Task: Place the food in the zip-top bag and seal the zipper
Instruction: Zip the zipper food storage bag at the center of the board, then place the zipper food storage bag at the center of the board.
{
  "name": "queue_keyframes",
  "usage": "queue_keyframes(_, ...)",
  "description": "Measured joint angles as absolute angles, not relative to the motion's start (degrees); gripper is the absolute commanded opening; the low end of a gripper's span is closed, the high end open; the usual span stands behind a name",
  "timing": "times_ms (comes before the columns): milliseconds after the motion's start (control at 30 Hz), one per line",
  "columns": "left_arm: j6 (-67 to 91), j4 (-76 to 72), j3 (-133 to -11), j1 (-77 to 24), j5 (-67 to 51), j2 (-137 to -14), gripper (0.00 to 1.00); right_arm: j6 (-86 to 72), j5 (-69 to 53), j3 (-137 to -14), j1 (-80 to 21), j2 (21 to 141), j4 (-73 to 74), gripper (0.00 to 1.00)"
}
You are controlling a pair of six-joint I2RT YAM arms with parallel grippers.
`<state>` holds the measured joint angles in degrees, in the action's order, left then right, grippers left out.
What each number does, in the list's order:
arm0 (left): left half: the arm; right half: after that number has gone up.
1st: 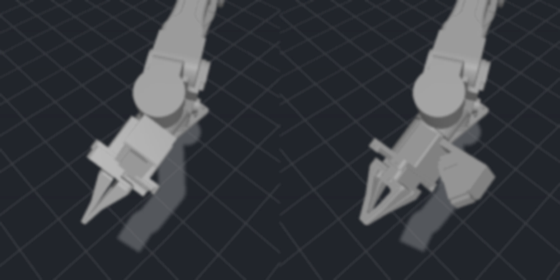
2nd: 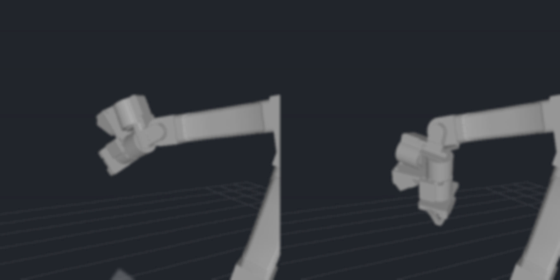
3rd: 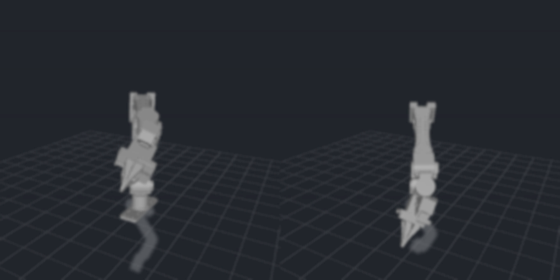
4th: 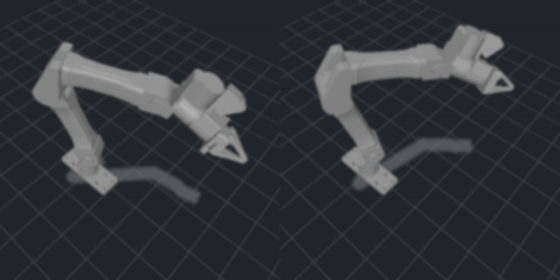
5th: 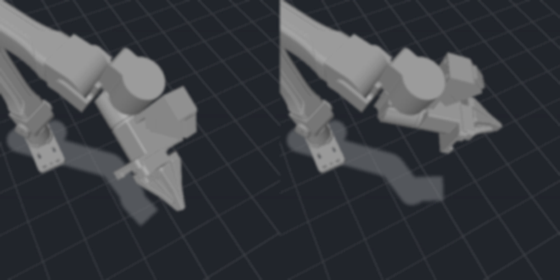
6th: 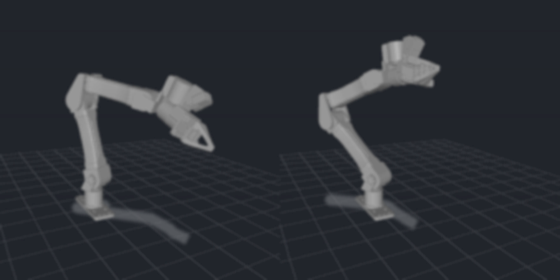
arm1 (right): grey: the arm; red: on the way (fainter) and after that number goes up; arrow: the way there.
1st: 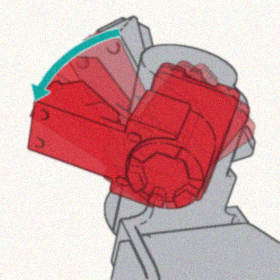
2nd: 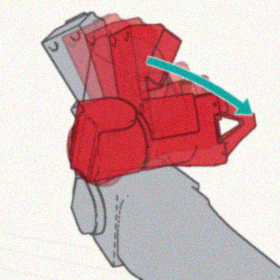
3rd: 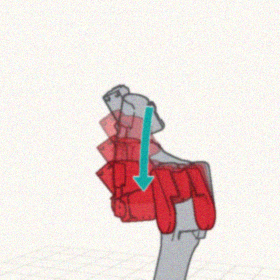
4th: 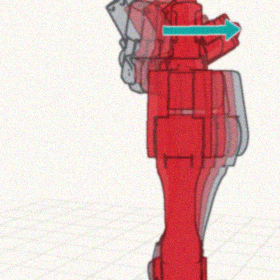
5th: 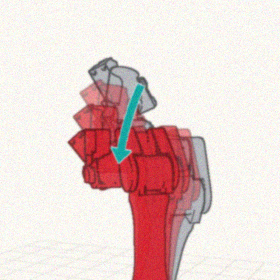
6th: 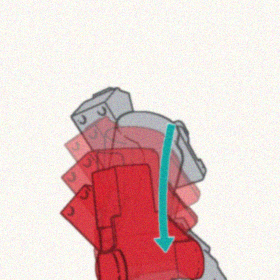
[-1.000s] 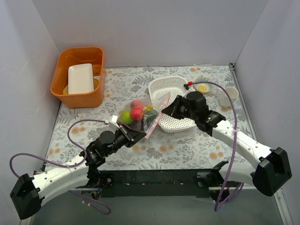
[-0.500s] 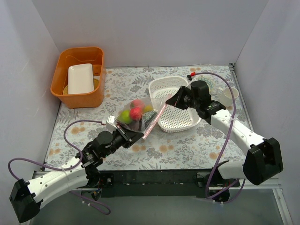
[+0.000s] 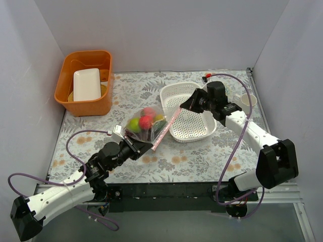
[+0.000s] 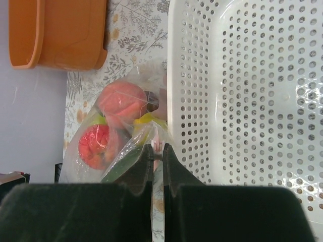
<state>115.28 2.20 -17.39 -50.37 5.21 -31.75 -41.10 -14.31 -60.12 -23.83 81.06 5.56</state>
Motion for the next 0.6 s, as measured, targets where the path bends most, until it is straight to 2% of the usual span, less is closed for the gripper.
queue_keyframes(100,115.28,2.17,-17.39,-50.37,5.41,-31.7,0.0,-40.45,-15.4,-61.06,-23.55,81.67,5.72,0.02)
queue_keyframes(133,115.28,2.15,-17.39,-50.37,5.45,-31.64,0.04,-40.27,-15.84,-61.32,-23.42,81.84,5.72,0.05)
queue_keyframes(167,115.28,2.13,-17.39,-50.37,5.48,-31.62,0.31,-40.21,-16.36,-61.43,-23.27,81.97,5.61,0.08)
queue_keyframes(233,114.89,2.31,-17.43,-50.39,5.3,-31.7,0.53,-39.83,-16.91,-61.52,-23.0,82.21,5.26,0.17)
queue_keyframes(267,114.89,2.7,-17.5,-50.41,4.93,-31.83,0.76,-39.4,-16.69,-61.54,-22.68,82.37,4.8,0.23)
queue_keyframes(300,114.78,3.18,-17.72,-50.46,4.54,-32.14,0.81,-38.81,-16.58,-61.71,-22.13,82.59,4.56,0.4)
queue_keyframes(400,112.75,5.78,-20.91,-50.5,3.97,-34.94,0.98,-36.69,-15.88,-63.0,-21.04,83.0,5.45,0.66)
queue_keyframes(600,103.55,12.95,-34.44,-50.5,6.48,-40.27,0.98,-27.88,-10.59,-69.89,-20.62,82.83,14.37,0.84)
